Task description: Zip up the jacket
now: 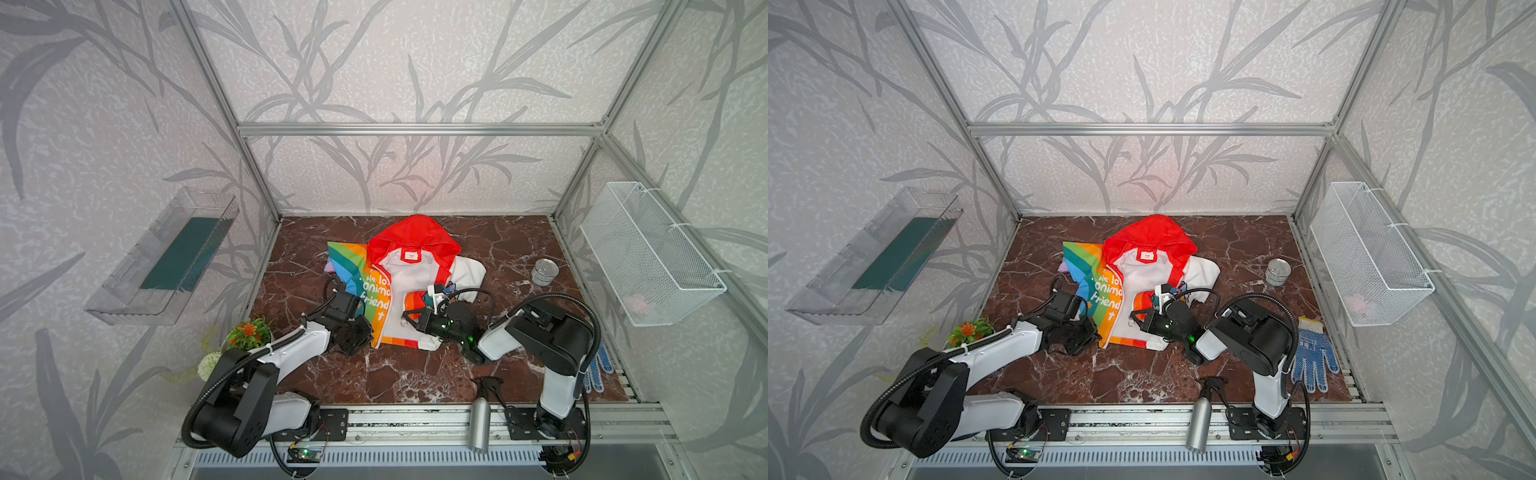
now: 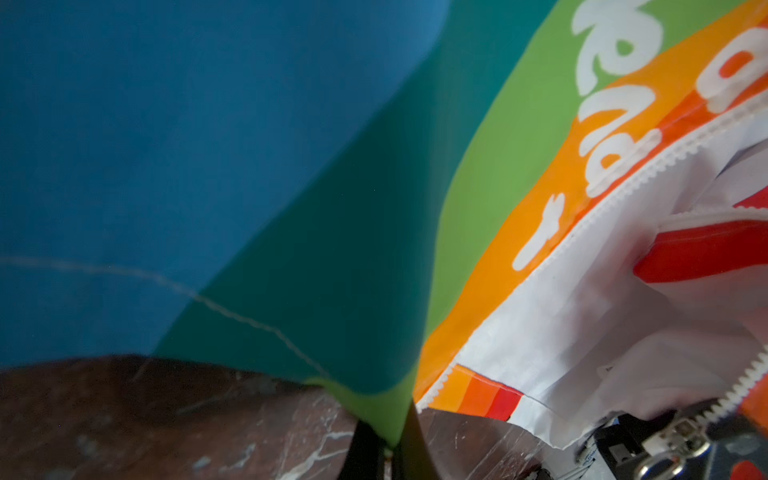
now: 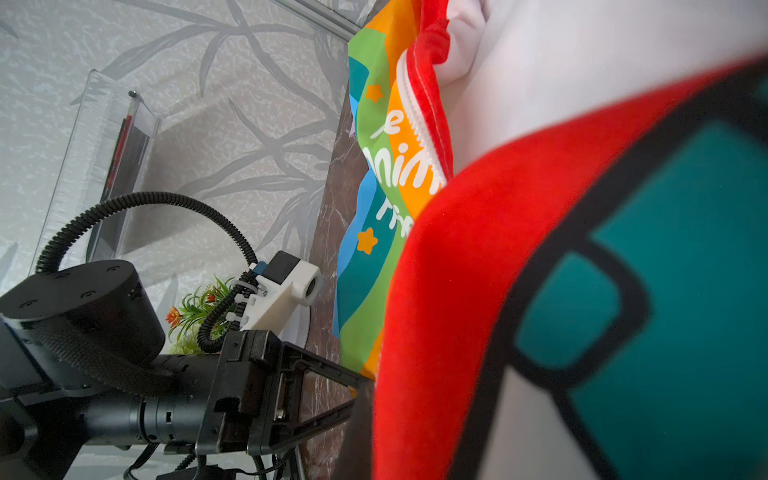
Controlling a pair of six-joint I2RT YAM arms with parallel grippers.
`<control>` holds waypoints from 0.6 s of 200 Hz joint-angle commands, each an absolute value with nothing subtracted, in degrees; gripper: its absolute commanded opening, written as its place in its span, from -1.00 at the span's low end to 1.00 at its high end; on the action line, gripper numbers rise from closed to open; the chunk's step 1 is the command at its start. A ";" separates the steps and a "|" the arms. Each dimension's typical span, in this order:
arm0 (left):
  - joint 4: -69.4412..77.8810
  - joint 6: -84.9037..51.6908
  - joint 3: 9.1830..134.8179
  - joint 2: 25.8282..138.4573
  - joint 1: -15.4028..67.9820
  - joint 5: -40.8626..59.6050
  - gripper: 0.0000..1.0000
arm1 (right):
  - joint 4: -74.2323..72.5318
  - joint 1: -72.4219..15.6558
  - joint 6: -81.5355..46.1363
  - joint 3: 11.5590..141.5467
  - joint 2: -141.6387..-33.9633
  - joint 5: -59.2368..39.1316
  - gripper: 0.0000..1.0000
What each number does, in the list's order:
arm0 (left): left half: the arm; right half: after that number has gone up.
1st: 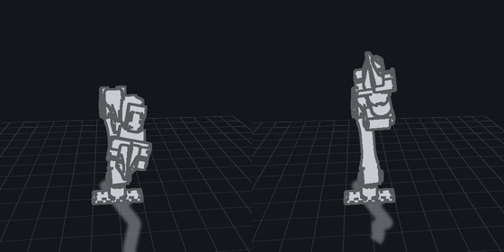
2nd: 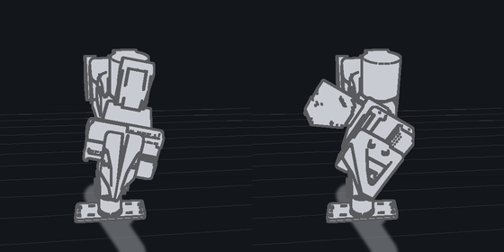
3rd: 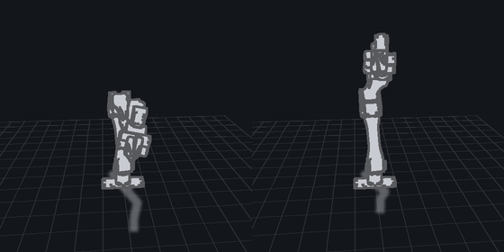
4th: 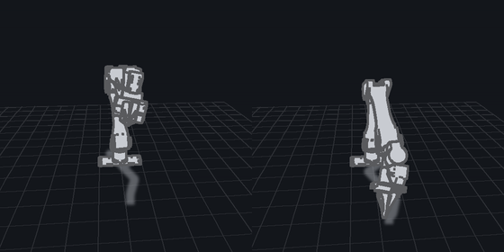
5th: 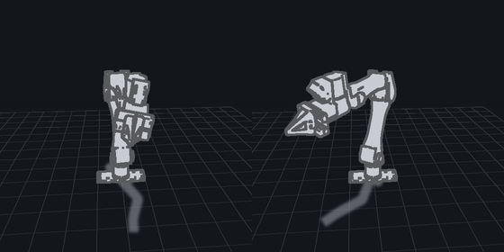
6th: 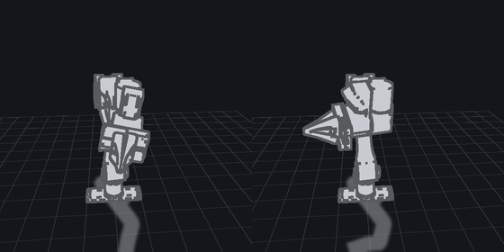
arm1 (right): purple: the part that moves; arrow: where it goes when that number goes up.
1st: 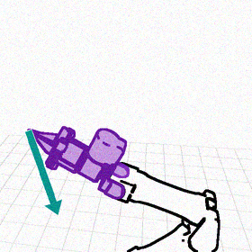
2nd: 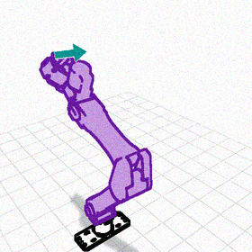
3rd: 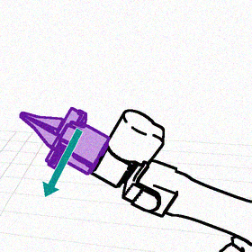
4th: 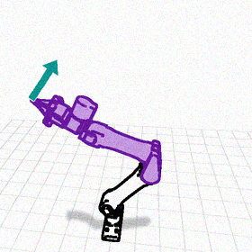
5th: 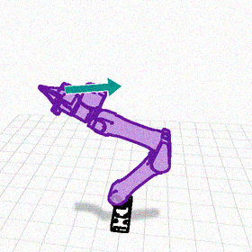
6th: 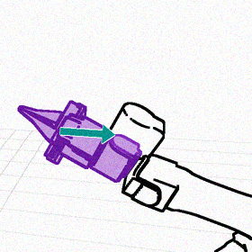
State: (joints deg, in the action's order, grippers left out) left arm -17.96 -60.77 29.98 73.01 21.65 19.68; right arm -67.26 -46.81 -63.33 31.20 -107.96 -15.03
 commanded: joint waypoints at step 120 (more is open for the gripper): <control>-28.80 -63.20 29.39 55.81 21.45 20.14 -0.92 | -62.01 -46.65 -59.25 29.73 -102.56 -13.40 -1.00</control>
